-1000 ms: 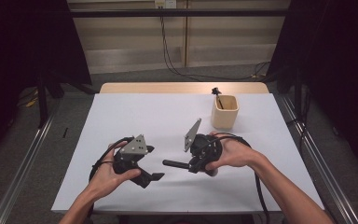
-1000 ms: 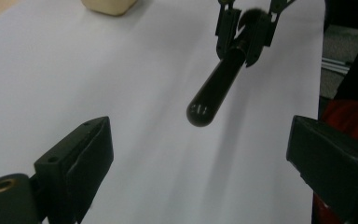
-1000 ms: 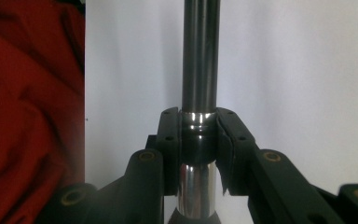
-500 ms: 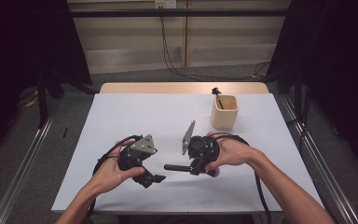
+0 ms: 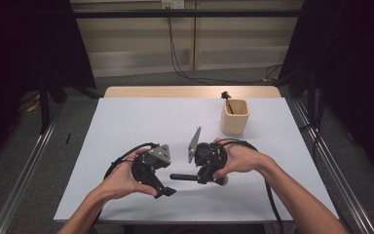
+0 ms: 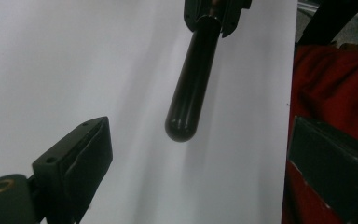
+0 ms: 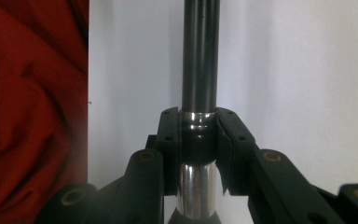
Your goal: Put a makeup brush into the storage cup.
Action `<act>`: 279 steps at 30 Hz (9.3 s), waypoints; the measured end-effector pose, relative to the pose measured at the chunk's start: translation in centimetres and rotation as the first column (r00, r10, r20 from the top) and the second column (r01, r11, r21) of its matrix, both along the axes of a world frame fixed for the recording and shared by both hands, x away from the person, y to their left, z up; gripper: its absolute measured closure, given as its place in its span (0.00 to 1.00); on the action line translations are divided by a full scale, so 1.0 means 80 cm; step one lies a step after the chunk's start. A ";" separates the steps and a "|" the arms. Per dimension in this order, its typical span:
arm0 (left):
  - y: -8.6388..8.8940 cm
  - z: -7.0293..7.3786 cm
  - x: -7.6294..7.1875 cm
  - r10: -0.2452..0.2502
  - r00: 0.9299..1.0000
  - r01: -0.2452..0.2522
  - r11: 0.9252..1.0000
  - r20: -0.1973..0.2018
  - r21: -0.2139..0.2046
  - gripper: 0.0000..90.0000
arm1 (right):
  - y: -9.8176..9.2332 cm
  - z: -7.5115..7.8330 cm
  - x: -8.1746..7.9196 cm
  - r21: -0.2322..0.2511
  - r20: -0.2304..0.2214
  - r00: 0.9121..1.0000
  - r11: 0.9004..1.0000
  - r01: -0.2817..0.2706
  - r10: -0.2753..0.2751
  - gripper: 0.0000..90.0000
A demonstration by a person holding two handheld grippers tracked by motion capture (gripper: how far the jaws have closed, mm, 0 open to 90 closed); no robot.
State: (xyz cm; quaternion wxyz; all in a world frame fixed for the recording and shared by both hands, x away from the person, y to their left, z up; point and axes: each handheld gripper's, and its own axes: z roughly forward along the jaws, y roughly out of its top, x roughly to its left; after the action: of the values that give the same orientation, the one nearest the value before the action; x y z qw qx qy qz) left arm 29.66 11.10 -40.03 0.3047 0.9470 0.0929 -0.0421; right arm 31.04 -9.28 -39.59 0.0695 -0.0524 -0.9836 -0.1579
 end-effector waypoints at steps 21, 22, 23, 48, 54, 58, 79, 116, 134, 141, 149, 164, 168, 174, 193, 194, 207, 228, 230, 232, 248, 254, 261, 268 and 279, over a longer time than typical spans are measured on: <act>-0.013 -0.006 0.004 -0.029 0.999 0.029 1.000 0.025 -0.009 0.58 | 0.005 -0.003 -0.001 0.020 0.002 1.000 1.000 0.003 -0.003 0.81; -0.013 -0.007 0.005 -0.033 0.999 0.033 0.999 0.020 -0.005 0.60 | 0.005 -0.003 -0.001 0.019 0.000 1.000 1.000 0.006 -0.006 0.81; -0.014 -0.008 0.005 -0.036 0.999 0.036 0.999 0.018 0.000 0.60 | 0.006 -0.005 0.000 0.032 0.009 1.000 0.999 -0.011 0.011 0.81; -0.021 -0.018 0.008 -0.087 0.996 0.087 0.996 -0.012 0.006 0.82 | 0.001 -0.011 -0.002 0.040 0.033 0.999 0.999 -0.023 0.022 0.81; -0.018 -0.017 0.010 -0.092 0.996 0.092 0.996 -0.007 -0.001 0.83 | 0.000 -0.008 -0.003 0.053 0.045 0.999 0.998 -0.020 0.017 0.81; -0.017 -0.017 0.010 -0.096 0.995 0.096 0.995 -0.006 0.000 0.83 | 0.001 -0.011 -0.001 0.067 0.055 0.998 0.997 -0.032 0.028 0.81; 0.000 -0.016 0.014 -0.036 0.999 0.036 0.998 0.002 -0.047 0.83 | -0.017 -0.002 0.004 0.153 0.046 0.996 0.986 0.072 -0.080 0.30; 0.063 -0.027 0.001 0.149 0.989 -0.144 0.965 0.005 -0.219 0.83 | -0.101 0.003 -0.008 0.392 0.040 0.933 0.864 0.315 -0.358 0.05; 0.077 -0.033 -0.008 0.200 0.980 -0.188 0.921 0.000 -0.340 0.83 | -0.122 -0.015 -0.026 0.536 0.032 0.913 0.778 0.329 -0.407 0.05; 0.081 -0.034 -0.009 0.213 0.977 -0.187 0.893 0.020 -0.410 0.83 | -0.123 -0.022 -0.035 0.580 -0.024 0.912 0.738 0.346 -0.409 0.07; 0.083 -0.035 -0.011 0.228 0.973 -0.186 0.871 0.039 -0.455 0.83 | -0.117 -0.027 -0.042 0.616 -0.025 0.902 0.704 0.353 -0.431 0.08; 0.081 -0.031 -0.012 0.242 0.969 -0.178 0.820 0.048 -0.544 0.83 | -0.103 -0.037 -0.047 0.736 -0.040 0.865 0.570 0.364 -0.501 0.10; 0.080 -0.030 -0.012 0.243 0.969 -0.177 0.806 0.043 -0.564 0.83 | -0.102 -0.036 -0.047 0.746 -0.047 0.880 0.569 0.345 -0.472 0.11; 0.078 -0.029 -0.012 0.252 0.966 -0.174 0.795 0.054 -0.582 0.83 | -0.099 -0.036 -0.047 0.763 -0.068 0.868 0.535 0.363 -0.492 0.09; 0.051 -0.022 -0.007 0.233 0.970 -0.148 0.778 0.062 -0.610 0.83 | -0.084 -0.034 -0.043 0.853 -0.038 0.866 0.436 0.288 -0.498 0.04; 0.048 -0.022 -0.008 0.229 0.971 -0.143 0.781 0.066 -0.609 0.83 | -0.084 -0.034 -0.043 0.857 -0.036 0.866 0.430 0.284 -0.499 0.04; 0.042 -0.026 -0.012 0.212 0.975 -0.126 0.786 0.072 -0.606 0.83 | -0.078 -0.033 -0.039 0.880 -0.093 0.873 0.370 0.297 -0.479 0.20; 0.032 -0.036 -0.015 0.181 0.979 -0.096 0.810 0.090 -0.579 0.83 | -0.083 -0.037 -0.031 0.891 -0.212 0.877 0.284 0.354 -0.431 0.70; 0.031 -0.037 -0.015 0.175 0.980 -0.089 0.813 0.095 -0.576 0.83 | -0.083 -0.037 -0.030 0.890 -0.223 0.877 0.278 0.361 -0.425 0.72; 0.029 -0.038 -0.015 0.179 0.979 -0.091 0.817 0.100 -0.570 0.82 | -0.083 -0.036 -0.030 0.890 -0.249 0.875 0.259 0.376 -0.415 0.74; 0.022 -0.042 -0.012 0.199 0.977 -0.118 0.816 0.083 -0.566 0.80 | -0.084 -0.032 -0.028 0.882 -0.275 0.873 0.256 0.396 -0.402 0.79; 0.021 -0.044 -0.012 0.217 0.973 -0.138 0.810 0.073 -0.570 0.77 | -0.086 -0.031 -0.027 0.881 -0.267 0.872 0.262 0.393 -0.411 0.79; 0.021 -0.044 -0.015 0.231 0.970 -0.145 0.812 0.082 -0.566 0.68 | -0.091 -0.028 -0.026 0.881 -0.265 0.872 0.263 0.393 -0.412 0.79; 0.029 -0.044 -0.019 0.289 0.956 -0.212 0.800 0.051 -0.560 0.52 | -0.094 -0.027 -0.026 0.880 -0.255 0.871 0.273 0.390 -0.420 0.79; 0.047 -0.039 -0.023 0.400 0.916 -0.313 0.776 0.043 -0.548 0.22 | -0.107 -0.023 -0.026 0.877 -0.249 0.857 0.270 0.397 -0.451 0.79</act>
State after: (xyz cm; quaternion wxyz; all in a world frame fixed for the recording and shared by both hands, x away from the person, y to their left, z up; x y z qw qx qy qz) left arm 27.81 14.82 -43.18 0.5625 0.7909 0.2315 0.0672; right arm 28.97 -17.82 -41.41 0.0175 -0.2617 -0.6857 -0.6790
